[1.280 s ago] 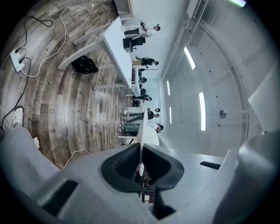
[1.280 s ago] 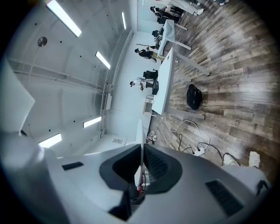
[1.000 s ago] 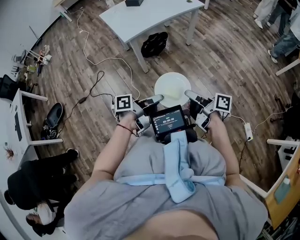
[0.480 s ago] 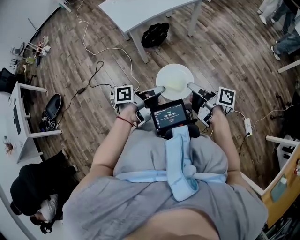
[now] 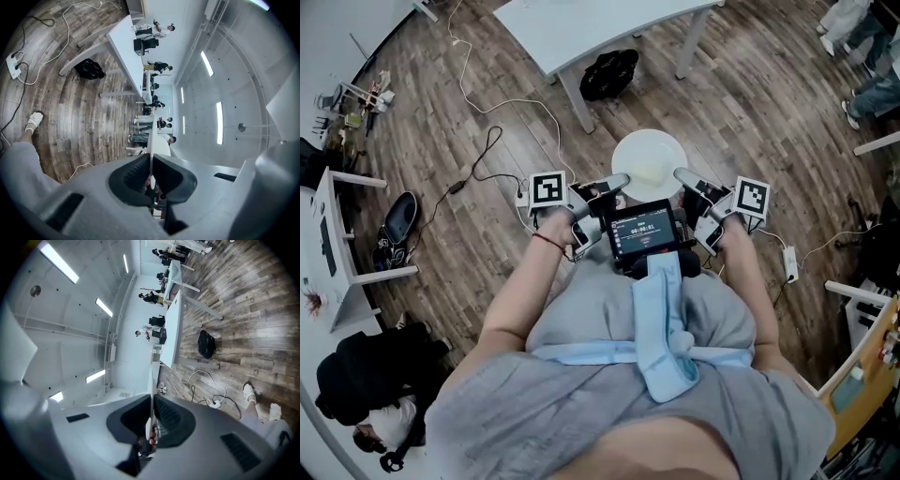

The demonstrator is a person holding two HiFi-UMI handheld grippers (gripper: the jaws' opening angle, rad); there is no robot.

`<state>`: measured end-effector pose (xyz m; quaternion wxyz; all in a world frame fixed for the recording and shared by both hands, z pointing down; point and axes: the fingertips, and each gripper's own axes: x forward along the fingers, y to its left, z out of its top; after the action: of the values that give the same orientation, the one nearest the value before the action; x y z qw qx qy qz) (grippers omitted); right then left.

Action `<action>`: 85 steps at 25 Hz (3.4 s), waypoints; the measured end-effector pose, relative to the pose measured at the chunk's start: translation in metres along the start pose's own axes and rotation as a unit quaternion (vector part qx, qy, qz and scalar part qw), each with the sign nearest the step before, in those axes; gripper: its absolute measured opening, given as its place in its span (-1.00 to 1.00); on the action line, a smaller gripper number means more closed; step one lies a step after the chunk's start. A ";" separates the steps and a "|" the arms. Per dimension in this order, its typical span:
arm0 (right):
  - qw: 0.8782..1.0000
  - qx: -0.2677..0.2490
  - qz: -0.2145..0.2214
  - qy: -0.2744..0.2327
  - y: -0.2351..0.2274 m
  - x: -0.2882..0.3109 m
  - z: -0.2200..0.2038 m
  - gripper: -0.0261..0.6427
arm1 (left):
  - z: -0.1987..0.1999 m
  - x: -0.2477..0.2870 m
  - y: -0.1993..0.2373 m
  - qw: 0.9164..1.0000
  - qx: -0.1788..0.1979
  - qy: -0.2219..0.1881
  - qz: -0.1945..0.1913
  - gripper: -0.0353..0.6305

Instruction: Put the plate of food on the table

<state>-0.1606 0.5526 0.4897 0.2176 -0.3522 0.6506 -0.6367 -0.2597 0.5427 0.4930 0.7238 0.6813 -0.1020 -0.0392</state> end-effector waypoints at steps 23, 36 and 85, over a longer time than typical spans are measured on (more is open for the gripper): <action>0.999 -0.020 -0.007 -0.048 0.013 0.134 0.112 -0.81 | 0.182 0.024 -0.011 0.999 0.024 0.033 0.002 -0.81; 0.999 -0.014 -0.009 -0.048 0.005 0.162 0.196 -0.81 | 0.247 0.082 -0.015 0.999 0.018 0.031 0.006 -0.81; 1.000 0.006 -0.005 -0.004 -0.048 0.285 0.609 -0.81 | 0.552 0.382 -0.041 1.000 0.012 0.004 -0.011 -0.81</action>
<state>0.1064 -0.0650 0.5265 0.2194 -0.3564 0.6442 -0.6402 0.0053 -0.0751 0.5164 0.7157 0.6911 -0.0914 -0.0433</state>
